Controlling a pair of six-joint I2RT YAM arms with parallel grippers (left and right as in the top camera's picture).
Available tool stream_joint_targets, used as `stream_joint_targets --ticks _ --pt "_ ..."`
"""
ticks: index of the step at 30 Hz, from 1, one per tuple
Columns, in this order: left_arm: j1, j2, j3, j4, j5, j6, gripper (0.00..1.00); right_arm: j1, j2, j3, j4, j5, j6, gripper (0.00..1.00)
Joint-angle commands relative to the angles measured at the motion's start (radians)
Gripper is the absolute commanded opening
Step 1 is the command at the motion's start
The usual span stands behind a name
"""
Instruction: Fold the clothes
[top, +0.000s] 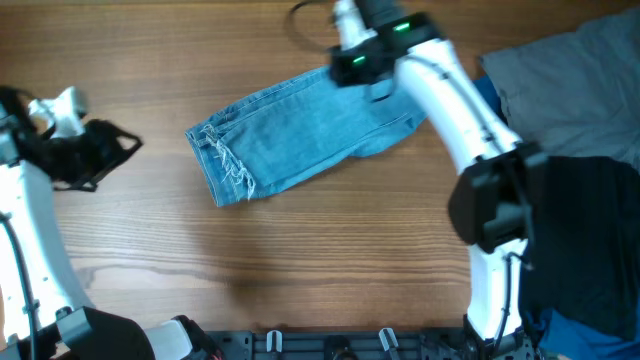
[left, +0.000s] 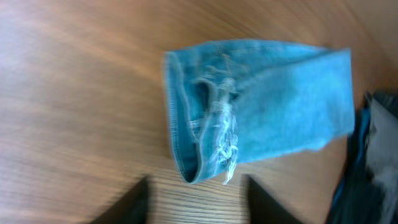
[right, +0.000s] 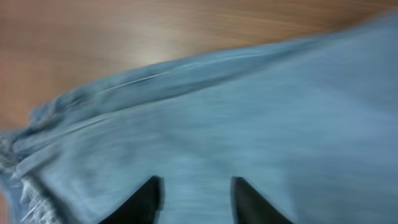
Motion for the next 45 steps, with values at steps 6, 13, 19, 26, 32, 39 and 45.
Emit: stream_joint_targets --ticks 6,13,19,26,32,39,45 --pt "-0.143 0.057 0.016 0.032 -0.074 0.046 0.66 -0.051 -0.041 -0.048 -0.193 -0.381 -0.239 0.55" --pt "-0.066 0.063 0.016 0.067 -0.066 -0.002 0.67 0.359 -0.024 -0.235 0.071 0.082 -0.21 0.75" --pt "0.019 0.063 0.016 0.066 0.028 -0.006 0.66 0.487 0.005 -0.355 0.356 0.39 -0.12 0.83" --pt "0.019 0.063 0.016 0.066 0.028 -0.006 0.67 0.537 0.064 -0.36 0.347 0.148 -0.353 0.72" --pt "0.019 0.063 0.016 0.07 0.027 -0.003 0.68 0.574 0.056 -0.36 0.323 0.131 -0.478 0.73" --pt "0.019 0.063 0.016 0.077 0.027 -0.003 0.68 0.573 0.053 -0.36 0.398 0.282 -0.389 0.7" --pt "0.019 0.063 0.016 0.077 0.028 -0.003 0.68 0.57 0.054 -0.36 0.47 0.378 -0.37 0.27"
